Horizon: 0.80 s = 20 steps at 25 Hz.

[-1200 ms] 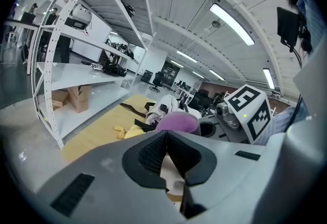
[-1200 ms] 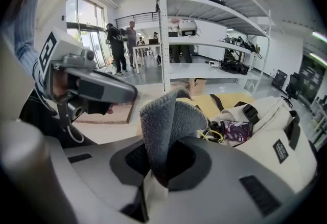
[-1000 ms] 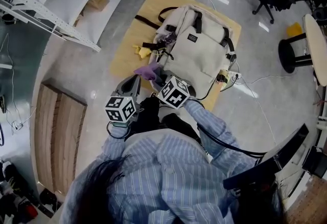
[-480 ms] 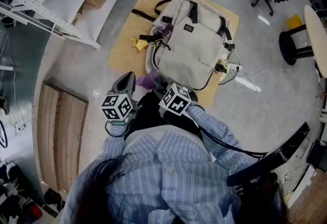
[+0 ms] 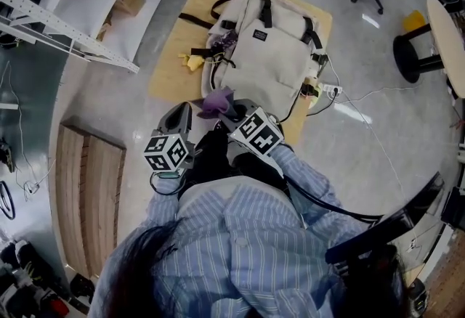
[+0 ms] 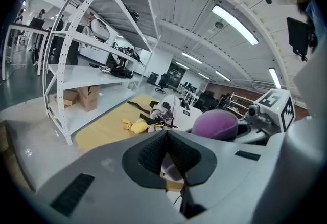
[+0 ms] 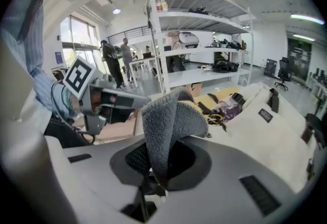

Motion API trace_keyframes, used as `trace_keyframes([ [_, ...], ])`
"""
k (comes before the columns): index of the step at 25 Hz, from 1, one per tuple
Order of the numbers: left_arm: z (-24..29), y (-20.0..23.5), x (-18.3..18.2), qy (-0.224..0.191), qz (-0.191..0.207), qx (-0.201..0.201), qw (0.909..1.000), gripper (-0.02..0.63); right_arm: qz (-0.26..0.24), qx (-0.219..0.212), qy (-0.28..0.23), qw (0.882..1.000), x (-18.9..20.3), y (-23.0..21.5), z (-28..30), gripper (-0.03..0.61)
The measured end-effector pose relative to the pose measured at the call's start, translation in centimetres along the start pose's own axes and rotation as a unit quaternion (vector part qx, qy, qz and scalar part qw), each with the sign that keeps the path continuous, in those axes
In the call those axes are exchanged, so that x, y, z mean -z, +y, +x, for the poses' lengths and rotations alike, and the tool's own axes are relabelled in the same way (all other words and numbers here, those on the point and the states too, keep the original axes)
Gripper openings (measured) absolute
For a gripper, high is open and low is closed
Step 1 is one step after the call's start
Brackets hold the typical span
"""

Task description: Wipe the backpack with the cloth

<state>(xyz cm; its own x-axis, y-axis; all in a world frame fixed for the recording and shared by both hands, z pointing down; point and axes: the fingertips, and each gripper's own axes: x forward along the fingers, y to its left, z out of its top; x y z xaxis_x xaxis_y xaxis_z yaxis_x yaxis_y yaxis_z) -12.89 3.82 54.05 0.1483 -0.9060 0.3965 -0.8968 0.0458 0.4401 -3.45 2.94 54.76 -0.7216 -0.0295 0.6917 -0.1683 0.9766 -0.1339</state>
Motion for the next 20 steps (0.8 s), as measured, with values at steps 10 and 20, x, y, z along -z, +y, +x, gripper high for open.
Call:
trace_keyframes([
  [10,1.2,-1.5,-0.1,0.013,0.017,0.024,0.9995,0.005,0.066,0.061,-0.048,0.995,-3.4,-6.1,-1.7,0.049],
  [20,2.6,-3.1,0.0,0.028,0.03,0.048,0.998,0.005,0.126,0.09,-0.013,0.988,2.3,-7.5,-2.5,0.049],
])
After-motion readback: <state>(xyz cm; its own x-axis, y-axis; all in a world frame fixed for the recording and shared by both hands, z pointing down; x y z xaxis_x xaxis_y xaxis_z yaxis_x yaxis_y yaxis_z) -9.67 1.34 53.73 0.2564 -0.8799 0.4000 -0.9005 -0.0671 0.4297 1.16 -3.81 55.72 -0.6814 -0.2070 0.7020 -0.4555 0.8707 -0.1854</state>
